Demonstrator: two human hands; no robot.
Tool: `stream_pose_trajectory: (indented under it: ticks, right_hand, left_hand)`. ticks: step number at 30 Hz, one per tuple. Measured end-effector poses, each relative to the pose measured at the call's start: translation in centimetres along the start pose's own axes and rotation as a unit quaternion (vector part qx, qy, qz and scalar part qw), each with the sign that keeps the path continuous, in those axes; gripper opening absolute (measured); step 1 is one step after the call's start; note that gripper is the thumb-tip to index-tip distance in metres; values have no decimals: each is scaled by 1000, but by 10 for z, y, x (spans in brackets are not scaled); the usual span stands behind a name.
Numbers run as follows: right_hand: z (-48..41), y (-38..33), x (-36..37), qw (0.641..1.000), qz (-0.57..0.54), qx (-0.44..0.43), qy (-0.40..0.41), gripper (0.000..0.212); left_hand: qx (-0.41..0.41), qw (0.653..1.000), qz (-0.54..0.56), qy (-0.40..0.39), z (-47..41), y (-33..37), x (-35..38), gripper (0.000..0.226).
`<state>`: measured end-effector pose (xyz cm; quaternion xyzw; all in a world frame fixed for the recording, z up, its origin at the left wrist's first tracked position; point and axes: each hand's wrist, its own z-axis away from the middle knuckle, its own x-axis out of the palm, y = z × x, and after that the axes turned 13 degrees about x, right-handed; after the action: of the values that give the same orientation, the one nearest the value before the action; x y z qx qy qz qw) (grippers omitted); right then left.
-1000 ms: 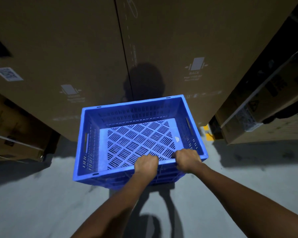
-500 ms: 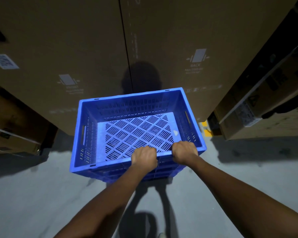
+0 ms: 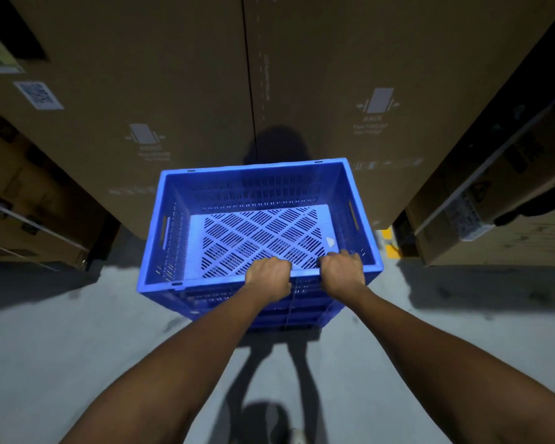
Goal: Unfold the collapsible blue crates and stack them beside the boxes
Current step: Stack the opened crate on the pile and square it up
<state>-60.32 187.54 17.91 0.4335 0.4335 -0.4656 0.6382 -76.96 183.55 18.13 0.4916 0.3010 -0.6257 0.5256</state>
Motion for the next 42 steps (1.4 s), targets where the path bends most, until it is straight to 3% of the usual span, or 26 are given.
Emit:
stream_pose_trajectory:
  ticks: [5, 7, 15, 28, 42]
  right_hand:
    - [26, -1, 3, 999, -50, -8, 10, 73]
    - [41, -1, -1, 997, -69, -17, 20, 81]
    - [139, 16, -62, 982, -177, 6, 68, 86]
    - [370, 72, -184, 947, -240, 3, 214, 84]
    - [432, 140, -413, 845, -241, -43, 475, 85]
  left_hand:
    - [16, 1000, 19, 2, 17, -2, -2, 88]
    - [17, 999, 19, 18, 31, -1, -8, 96]
    - [-2, 994, 7, 108, 135, 30, -53, 91]
    - [22, 951, -63, 300, 347, 167, -166, 77]
    - [3, 846, -216, 488, 435, 215, -376, 72]
